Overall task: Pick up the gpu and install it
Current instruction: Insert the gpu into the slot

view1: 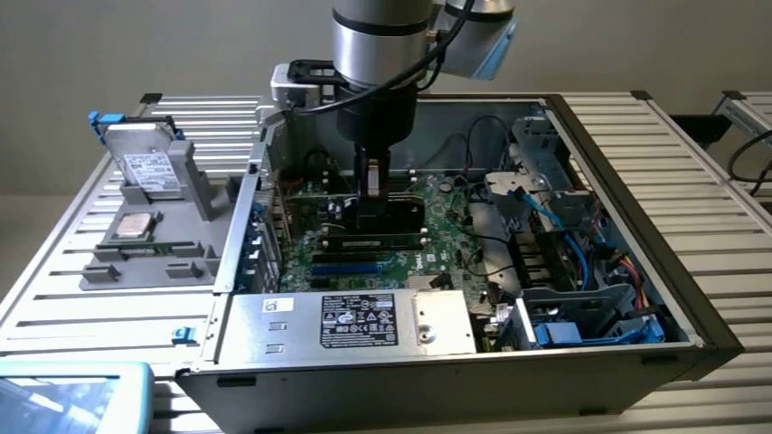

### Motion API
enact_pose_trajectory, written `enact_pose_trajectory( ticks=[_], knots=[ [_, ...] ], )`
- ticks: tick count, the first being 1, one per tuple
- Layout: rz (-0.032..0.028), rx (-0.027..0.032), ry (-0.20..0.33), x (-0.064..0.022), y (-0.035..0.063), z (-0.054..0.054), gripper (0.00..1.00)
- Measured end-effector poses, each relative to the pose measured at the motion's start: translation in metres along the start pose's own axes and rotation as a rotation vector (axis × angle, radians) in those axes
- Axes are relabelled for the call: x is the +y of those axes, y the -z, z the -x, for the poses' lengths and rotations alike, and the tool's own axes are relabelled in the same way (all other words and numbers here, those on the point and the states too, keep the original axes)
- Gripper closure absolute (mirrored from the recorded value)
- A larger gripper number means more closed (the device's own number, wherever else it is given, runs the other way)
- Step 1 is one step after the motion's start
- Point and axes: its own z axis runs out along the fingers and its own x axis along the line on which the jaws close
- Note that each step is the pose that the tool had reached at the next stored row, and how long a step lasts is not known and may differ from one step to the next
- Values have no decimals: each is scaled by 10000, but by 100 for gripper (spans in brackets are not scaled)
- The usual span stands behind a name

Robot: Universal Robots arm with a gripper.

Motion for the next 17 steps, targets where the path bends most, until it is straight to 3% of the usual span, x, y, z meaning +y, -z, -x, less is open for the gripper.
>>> enact_pose_trajectory(
  ticks=[6,17],
  knots=[
    [-1,-5,0,53,-29,-10,71],
    [1,-44,3,53,-225,-92,71]
  ],
)
